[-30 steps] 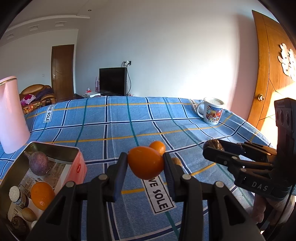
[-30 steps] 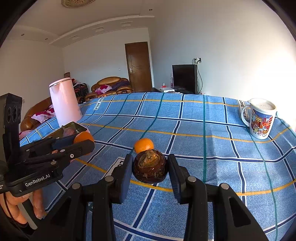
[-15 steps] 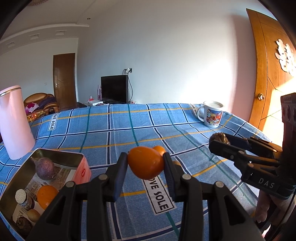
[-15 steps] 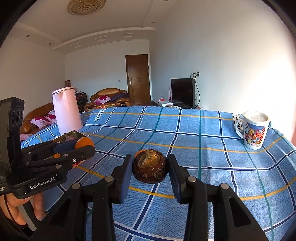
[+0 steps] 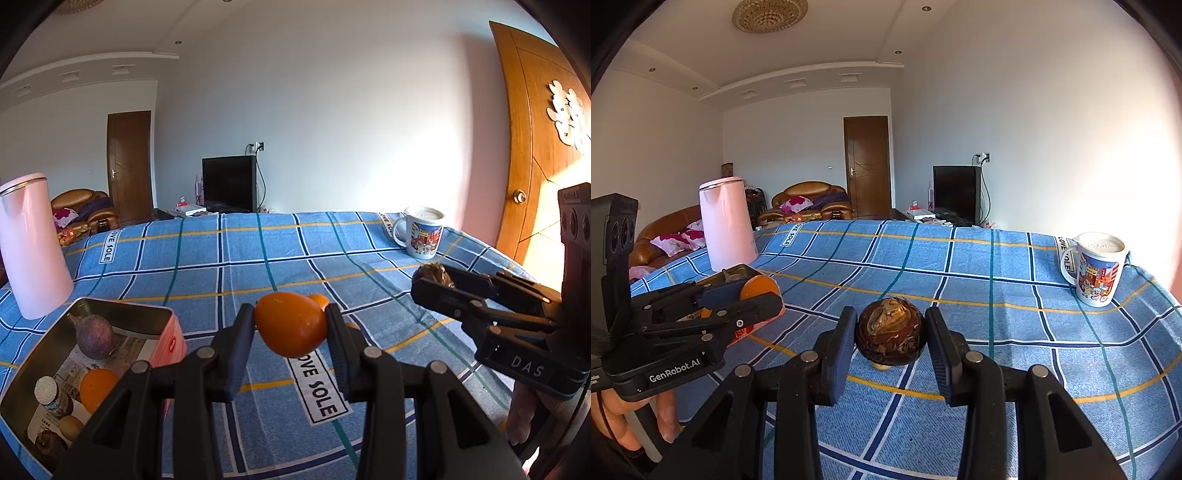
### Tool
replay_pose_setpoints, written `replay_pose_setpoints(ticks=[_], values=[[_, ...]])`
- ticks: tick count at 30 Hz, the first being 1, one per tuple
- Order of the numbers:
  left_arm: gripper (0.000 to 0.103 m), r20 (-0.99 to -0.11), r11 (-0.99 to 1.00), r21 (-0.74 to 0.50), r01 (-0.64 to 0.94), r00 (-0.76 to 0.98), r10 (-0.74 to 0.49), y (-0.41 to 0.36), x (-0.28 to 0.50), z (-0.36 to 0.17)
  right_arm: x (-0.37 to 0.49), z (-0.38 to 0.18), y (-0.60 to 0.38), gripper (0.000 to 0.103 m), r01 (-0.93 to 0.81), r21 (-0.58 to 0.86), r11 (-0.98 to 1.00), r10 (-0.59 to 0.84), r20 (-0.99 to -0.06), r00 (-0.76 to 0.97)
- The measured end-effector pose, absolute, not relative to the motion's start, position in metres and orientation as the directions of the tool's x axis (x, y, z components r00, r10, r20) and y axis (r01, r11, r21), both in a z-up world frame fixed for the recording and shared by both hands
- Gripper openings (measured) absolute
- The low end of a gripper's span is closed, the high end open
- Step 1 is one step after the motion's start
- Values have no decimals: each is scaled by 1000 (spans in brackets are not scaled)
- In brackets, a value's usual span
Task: Organize fruits
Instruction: 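Lift and carry the orange and brown cake toward the pink tin with both tools, then release the orange and the brown cake into the tin with both tools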
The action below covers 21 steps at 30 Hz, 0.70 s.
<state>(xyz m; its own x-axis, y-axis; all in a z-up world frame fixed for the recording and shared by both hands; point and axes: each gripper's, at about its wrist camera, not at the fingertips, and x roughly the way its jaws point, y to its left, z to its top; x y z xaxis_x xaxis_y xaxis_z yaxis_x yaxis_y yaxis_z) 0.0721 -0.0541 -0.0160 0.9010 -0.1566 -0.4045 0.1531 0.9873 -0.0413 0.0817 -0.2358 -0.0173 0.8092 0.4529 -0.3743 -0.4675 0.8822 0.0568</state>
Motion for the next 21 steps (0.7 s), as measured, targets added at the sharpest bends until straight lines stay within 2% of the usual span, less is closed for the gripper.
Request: replay_pose_setpoints(ticks=[12, 21], values=[[41, -398, 988, -71, 136, 904, -153, -33, 66, -14, 80, -4, -199, 40, -522, 40, 852, 497, -377, 782], [40, -392, 992, -111, 65, 914, -104, 7, 59, -10, 81, 8, -155, 40, -590, 33, 806, 556, -382, 738]])
